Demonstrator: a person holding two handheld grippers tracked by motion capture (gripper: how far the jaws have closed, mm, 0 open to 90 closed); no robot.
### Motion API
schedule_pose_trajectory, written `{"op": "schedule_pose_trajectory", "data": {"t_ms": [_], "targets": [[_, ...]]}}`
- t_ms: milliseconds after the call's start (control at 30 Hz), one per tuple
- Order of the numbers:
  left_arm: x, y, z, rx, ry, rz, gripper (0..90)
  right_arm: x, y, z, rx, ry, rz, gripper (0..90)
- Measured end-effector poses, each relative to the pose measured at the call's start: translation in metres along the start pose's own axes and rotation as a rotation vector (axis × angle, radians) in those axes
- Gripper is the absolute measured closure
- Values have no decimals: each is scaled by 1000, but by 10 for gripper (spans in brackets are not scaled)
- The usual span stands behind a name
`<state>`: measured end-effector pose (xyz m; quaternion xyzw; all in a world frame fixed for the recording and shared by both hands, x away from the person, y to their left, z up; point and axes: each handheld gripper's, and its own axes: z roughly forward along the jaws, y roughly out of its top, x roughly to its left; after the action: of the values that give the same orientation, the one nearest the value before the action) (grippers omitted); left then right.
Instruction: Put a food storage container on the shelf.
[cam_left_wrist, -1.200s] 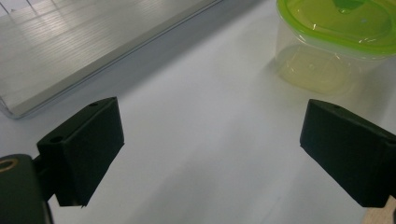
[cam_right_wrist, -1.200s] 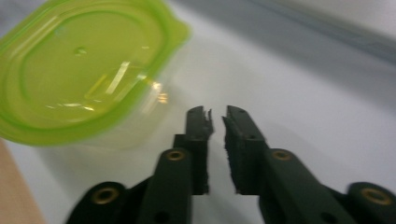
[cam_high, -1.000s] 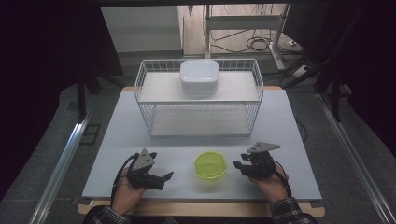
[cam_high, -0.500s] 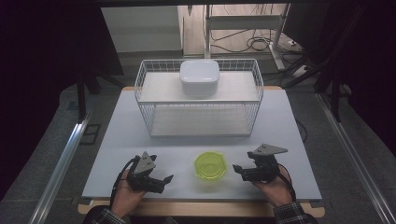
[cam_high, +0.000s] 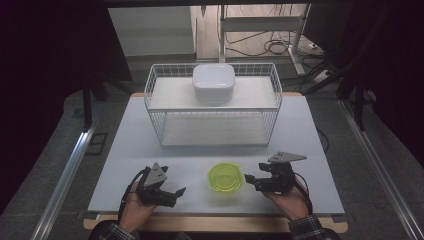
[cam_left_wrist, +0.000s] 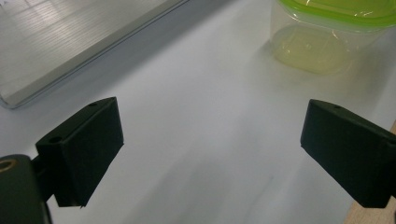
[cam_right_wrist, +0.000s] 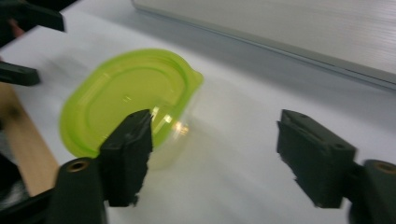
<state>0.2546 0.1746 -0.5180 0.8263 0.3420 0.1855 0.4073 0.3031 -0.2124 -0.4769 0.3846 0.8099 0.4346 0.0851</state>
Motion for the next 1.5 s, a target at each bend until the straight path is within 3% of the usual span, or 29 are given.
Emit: {"op": "schedule_pose_trajectory", "data": {"t_ms": [133,333,700,1500], "targets": [[0,0,0,0,-1,2,56,0,4,1,-13,35,12,375],[-1,0,1,3,-1,8,56,-1,7,9,4,106,66,483],[-2,0,2,7,-4,12,56,-7,10,21,49,158,139,619],[-4,0,3,12,-8,24,57,-14,13,44,112,240,285,714]]}}
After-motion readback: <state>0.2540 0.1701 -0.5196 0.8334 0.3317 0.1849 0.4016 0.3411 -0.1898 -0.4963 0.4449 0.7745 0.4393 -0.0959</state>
